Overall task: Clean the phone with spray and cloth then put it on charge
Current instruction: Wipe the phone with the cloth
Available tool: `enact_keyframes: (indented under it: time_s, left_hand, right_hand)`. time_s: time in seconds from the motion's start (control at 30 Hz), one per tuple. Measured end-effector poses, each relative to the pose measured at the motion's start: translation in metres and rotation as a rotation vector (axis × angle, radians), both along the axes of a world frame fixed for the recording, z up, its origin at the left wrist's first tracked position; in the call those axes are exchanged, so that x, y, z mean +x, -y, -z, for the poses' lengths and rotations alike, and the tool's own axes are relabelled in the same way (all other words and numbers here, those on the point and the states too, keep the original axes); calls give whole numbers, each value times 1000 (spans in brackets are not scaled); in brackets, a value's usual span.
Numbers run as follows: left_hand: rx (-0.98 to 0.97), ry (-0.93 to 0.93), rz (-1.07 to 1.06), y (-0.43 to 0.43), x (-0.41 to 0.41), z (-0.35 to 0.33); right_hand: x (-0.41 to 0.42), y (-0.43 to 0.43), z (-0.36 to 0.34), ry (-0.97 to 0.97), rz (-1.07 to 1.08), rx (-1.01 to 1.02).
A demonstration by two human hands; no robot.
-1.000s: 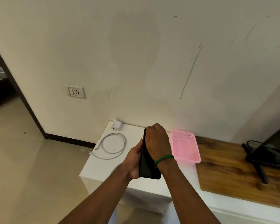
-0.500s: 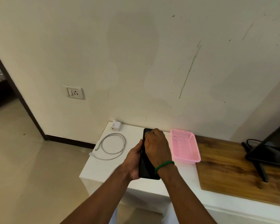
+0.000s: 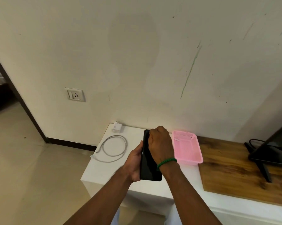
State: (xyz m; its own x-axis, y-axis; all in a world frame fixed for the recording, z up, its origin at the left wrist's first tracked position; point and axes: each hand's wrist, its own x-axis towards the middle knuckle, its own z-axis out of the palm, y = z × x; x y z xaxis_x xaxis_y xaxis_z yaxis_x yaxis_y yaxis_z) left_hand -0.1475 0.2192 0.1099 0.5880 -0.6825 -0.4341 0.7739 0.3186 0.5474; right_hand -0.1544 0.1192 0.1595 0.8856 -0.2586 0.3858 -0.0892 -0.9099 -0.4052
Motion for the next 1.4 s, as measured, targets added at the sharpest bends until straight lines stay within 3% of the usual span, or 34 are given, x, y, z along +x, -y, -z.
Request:
enact_keyframes:
  time_s: [0.3, 0.93, 1.4]
  left_hand:
    - [-50, 9, 3, -1, -5, -2]
    - [58, 39, -35, 3, -6, 1]
    - [109, 50, -52, 3, -4, 0]
  right_hand:
    - [-10, -29, 4, 44, -93, -29]
    - [-10, 12, 1, 101, 136, 52]
    - [-8, 10, 0, 86, 163, 56]
